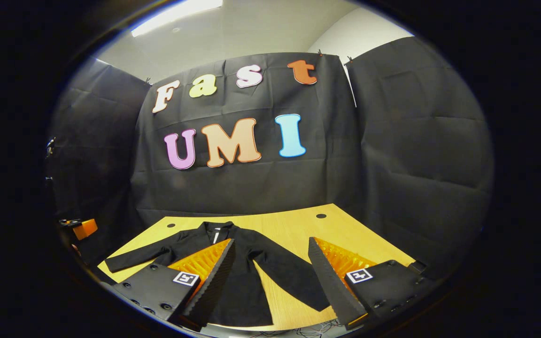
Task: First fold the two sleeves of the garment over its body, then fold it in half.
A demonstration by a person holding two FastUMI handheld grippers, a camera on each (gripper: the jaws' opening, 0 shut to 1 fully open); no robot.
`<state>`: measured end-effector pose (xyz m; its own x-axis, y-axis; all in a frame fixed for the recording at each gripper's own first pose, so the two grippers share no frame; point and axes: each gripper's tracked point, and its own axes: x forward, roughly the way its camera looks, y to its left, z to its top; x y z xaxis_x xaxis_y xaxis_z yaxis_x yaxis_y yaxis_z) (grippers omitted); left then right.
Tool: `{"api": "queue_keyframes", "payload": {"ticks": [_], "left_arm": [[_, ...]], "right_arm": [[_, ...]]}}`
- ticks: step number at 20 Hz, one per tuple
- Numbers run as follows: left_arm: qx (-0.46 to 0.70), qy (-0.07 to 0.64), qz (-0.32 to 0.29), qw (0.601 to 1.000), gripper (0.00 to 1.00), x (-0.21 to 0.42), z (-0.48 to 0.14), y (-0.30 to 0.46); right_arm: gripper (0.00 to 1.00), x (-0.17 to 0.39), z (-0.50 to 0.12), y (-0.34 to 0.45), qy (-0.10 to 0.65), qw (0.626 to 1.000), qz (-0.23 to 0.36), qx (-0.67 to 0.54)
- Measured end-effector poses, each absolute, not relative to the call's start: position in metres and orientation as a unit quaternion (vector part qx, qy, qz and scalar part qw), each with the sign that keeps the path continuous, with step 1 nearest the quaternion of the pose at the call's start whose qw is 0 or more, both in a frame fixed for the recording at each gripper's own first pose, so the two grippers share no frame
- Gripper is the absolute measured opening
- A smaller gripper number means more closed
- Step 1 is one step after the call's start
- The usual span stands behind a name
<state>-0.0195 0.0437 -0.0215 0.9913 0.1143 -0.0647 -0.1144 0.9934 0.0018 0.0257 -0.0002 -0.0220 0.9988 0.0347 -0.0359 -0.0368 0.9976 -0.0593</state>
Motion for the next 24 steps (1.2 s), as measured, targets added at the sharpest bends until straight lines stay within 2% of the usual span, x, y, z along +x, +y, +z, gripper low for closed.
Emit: {"api": "queue_keyframes", "payload": {"ticks": [2, 16, 17, 19, 20, 22, 23, 24], "left_arm": [[0.007, 0.033, 0.059, 0.998, 0.92, -0.021, -0.021, 0.044], [0.021, 0.043, 0.066, 0.997, 0.92, -0.028, -0.024, 0.037], [0.022, 0.044, 0.067, 0.997, 0.92, -0.029, -0.022, 0.038], [0.025, 0.044, 0.072, 0.996, 0.92, -0.032, -0.023, 0.040], [0.028, 0.045, 0.073, 0.996, 0.92, -0.033, -0.024, 0.039], [0.040, 0.048, 0.077, 0.995, 0.92, -0.037, -0.024, 0.041], [0.046, 0.050, 0.079, 0.995, 0.92, -0.038, -0.025, 0.042], [0.051, 0.052, 0.079, 0.994, 0.91, -0.040, -0.026, 0.042]], "right_arm": [[0.98, 0.029, -0.025, -0.002, 0.022, 0.999, 0.020, -0.026], [0.97, 0.053, -0.033, -0.056, 0.032, 0.999, -0.009, -0.027], [0.94, 0.057, -0.034, -0.063, 0.033, 0.999, -0.013, -0.029], [0.94, 0.066, -0.043, -0.077, 0.040, 0.998, -0.023, -0.033], [0.98, 0.072, -0.050, -0.084, 0.045, 0.998, -0.027, -0.034], [0.98, 0.086, -0.064, -0.098, 0.061, 0.997, -0.033, -0.034], [0.94, 0.092, -0.070, -0.104, 0.067, 0.996, -0.036, -0.035], [0.94, 0.097, -0.077, -0.110, 0.076, 0.996, -0.037, -0.033]]}}
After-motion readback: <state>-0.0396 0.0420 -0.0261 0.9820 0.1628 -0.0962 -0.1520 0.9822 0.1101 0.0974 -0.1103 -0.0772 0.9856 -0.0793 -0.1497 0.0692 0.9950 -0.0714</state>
